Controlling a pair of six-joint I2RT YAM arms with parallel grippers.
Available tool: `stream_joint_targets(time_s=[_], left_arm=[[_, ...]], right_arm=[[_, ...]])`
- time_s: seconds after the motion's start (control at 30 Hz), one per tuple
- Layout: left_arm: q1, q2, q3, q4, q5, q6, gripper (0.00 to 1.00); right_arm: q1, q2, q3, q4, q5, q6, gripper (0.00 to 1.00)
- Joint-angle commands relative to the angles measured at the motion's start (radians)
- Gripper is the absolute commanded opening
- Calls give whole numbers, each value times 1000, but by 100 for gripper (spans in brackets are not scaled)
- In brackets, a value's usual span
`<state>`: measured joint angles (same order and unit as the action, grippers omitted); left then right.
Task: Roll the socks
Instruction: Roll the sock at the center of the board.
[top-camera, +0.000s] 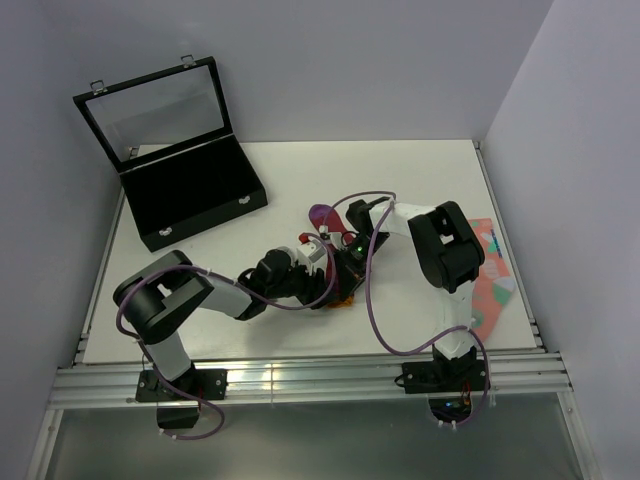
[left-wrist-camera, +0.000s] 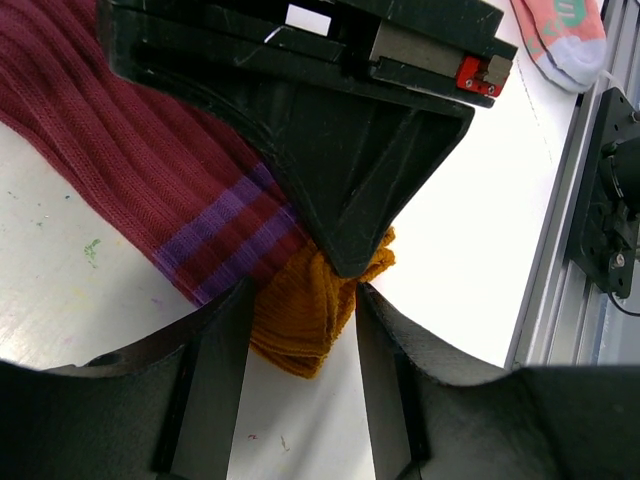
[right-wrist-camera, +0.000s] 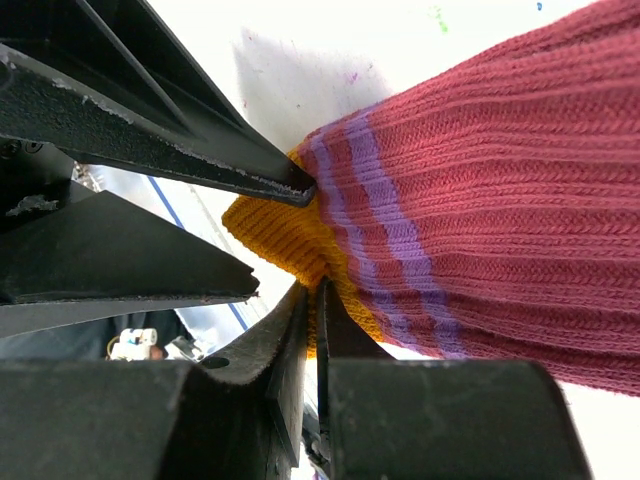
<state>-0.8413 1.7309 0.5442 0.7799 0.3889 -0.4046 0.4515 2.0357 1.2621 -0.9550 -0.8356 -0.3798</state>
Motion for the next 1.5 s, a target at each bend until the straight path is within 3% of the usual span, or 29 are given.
stream_joint_targets(time_s=[0.0,0.73,0.97,1.1,1.4,1.47], left_arm=[[-5,-5,25,38,34,10,51],[-38,18,77,-111,-33,62,49],[-42,35,95,-145,-50,70,43],[-42,38,117,-179,-56,73,36],[-73,30,152,-290,-76,-3,6],[-81,27,160,-307,-90,-31,0]], right_arm=[[-10,-17,17,-22,-13,-11,2],[-14,-25,30,-39,-25,-18,2],[-17,-29,25,-47,-25,-31,2],[-17,-32,20,-42,-20,-34,2],[-20,-57,0,-13,9,-24,4],[-19,-61,-1,-2,21,-15,9]])
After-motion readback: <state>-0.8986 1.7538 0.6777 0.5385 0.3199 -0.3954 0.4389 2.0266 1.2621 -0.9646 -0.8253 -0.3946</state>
